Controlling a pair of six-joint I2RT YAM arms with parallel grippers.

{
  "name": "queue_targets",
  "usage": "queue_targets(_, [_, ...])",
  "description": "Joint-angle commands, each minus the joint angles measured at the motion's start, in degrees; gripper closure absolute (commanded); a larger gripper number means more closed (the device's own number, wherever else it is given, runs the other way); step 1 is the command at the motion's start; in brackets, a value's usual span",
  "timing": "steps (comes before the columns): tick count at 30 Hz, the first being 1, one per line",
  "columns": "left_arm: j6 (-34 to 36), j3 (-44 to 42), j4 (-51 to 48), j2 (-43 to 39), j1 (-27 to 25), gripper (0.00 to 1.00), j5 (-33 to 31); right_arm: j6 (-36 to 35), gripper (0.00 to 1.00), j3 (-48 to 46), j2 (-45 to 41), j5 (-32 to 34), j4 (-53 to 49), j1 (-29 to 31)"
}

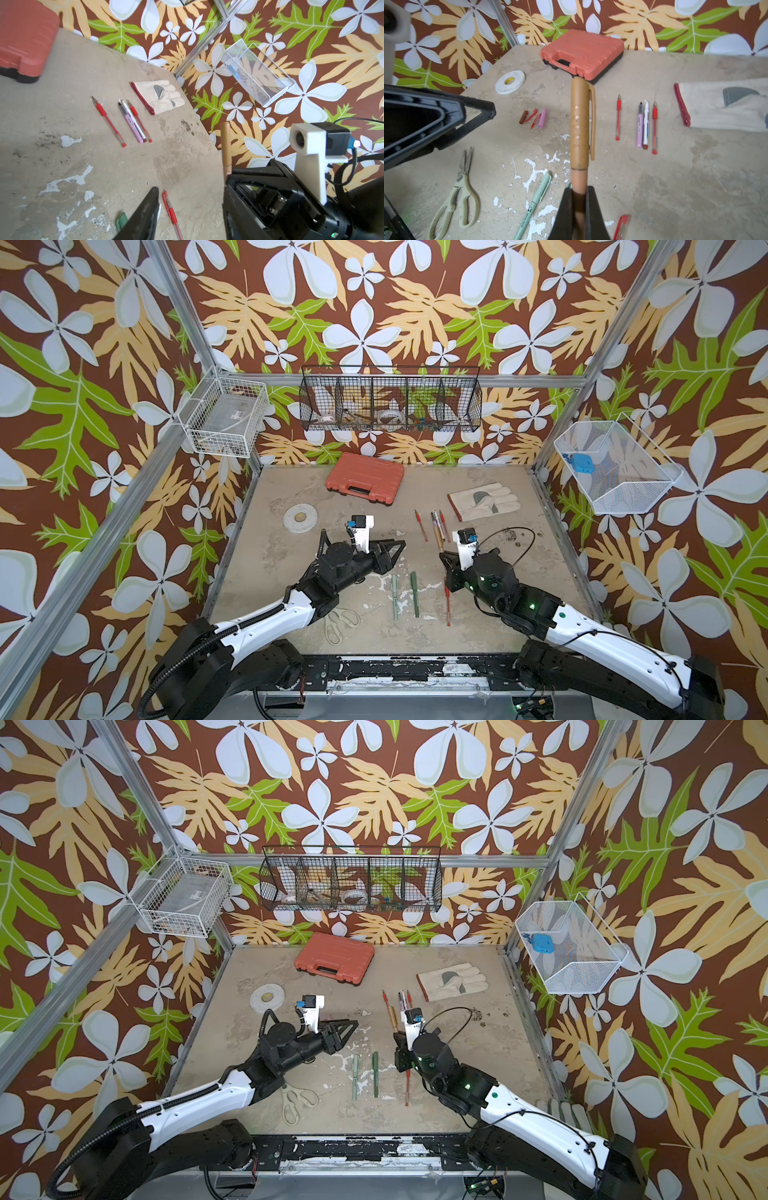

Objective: Open the pen caps
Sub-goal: 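Grasp the tan pen and lift it upright with the right gripper, then bring the tan pen toward the left gripper and close the left gripper on its cap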

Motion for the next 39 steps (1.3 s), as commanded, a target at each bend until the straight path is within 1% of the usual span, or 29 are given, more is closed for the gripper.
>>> queue_targets(1, [2.5,-2.5,6.6,-3.1,0.5,0.48,1.1,-7.2,0.96,-1.1,-0.4,-5.9,6.6,0.0])
queue_targets(5, [3.3,-5.7,10.4,-6.1,0.6,0.48,1.6,-8.7,0.97,-4.6,-0.9,-14.3,12.8,0.1])
queue_targets(11, [4.9,-8.0,14.5,-7.2,0.6,0.48,4.9,-10.0,0.98,-8.9,-1.1,-21.5,21.5,0.1])
queue_targets(14, [4.2,-8.6,17.4,-7.4,0.7,0.48,7.1,-10.7,0.98,-9.9,-0.9,-24.4,23.4,0.1])
queue_targets(21, [5.2,-9.4,20.8,-6.9,0.6,0.48,10.5,-10.6,0.96,-12.0,-2.5,-27.8,26.7,0.0])
queue_targets(24, [4.5,-9.7,24.2,-5.4,0.5,0.49,13.7,-10.7,0.96,-12.2,-2.6,-28.6,27.1,0.0])
queue_targets(29, [3.9,-8.6,24.9,-2.6,0.6,0.50,16.1,-10.6,0.96,-12.3,-1.6,-31.1,28.1,0.1])
queue_targets(34, [0.4,-8.9,31.5,0.9,0.5,0.51,20.2,-10.6,0.96,-12.0,0.1,-30.7,28.2,0.0])
queue_targets(39, [-1.2,-8.8,32.5,2.0,0.0,0.53,21.1,-10.5,0.96,-11.4,2.7,-32.1,29.1,0.1])
